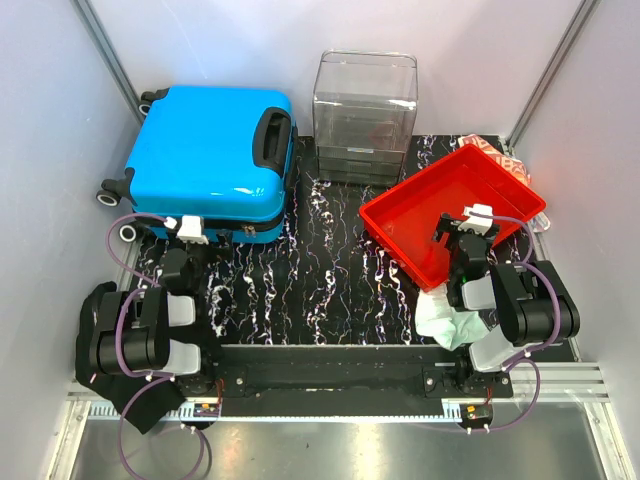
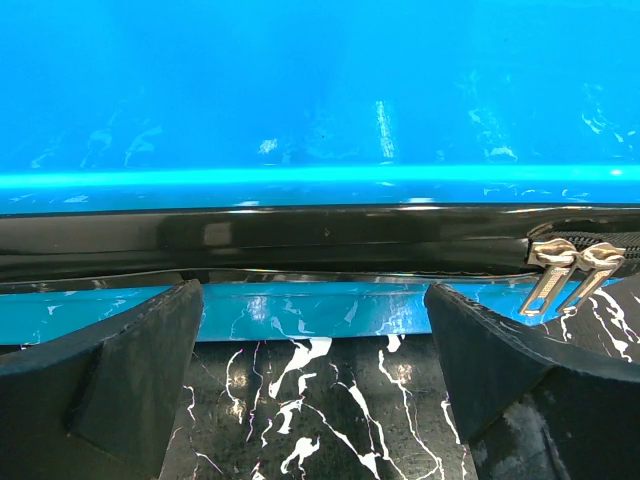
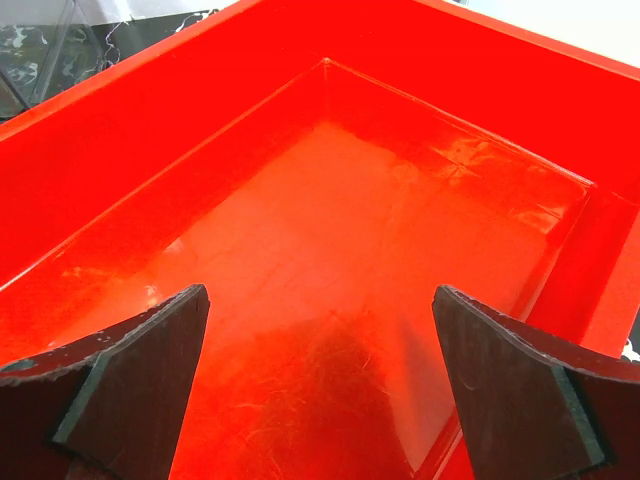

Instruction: Open, take out, and arrange the luggage

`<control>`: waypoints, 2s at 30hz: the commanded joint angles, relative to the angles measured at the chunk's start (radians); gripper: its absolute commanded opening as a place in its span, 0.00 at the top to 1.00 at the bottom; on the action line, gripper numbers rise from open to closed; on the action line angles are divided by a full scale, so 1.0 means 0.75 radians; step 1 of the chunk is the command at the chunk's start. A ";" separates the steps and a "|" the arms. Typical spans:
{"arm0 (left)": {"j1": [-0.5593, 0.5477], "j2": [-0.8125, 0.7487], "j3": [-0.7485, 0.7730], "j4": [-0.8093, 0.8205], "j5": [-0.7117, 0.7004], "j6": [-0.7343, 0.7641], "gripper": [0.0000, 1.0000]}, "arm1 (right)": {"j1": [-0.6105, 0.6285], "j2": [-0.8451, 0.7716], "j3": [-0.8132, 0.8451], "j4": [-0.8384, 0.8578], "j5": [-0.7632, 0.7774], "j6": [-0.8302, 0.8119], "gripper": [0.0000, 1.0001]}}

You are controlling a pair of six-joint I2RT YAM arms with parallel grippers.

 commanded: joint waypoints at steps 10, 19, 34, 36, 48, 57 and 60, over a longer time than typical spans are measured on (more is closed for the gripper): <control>-0.026 -0.017 0.053 0.039 0.044 0.012 0.01 | -0.009 -0.441 0.128 -0.449 -0.092 0.028 0.00; 0.001 -0.181 0.079 -0.119 0.163 0.039 0.01 | -0.007 -0.630 0.418 -0.960 -0.317 0.131 0.00; 0.036 -0.499 0.786 -1.698 0.351 0.321 0.05 | 0.063 -0.277 1.436 -1.762 -0.389 0.131 0.19; 0.036 -0.511 0.850 -1.844 0.327 0.331 0.05 | 0.085 -0.151 1.549 -1.816 -0.409 0.098 0.20; 0.038 -0.565 1.034 -2.051 0.241 0.313 0.05 | 0.114 0.380 2.230 -2.071 -0.606 0.043 0.28; 0.036 -0.579 1.030 -2.059 0.190 0.325 0.05 | 0.120 0.635 2.580 -2.278 -0.489 -0.010 0.61; 0.036 -0.581 1.038 -2.069 0.186 0.329 0.05 | 0.120 0.660 2.621 -2.296 -0.473 -0.033 0.83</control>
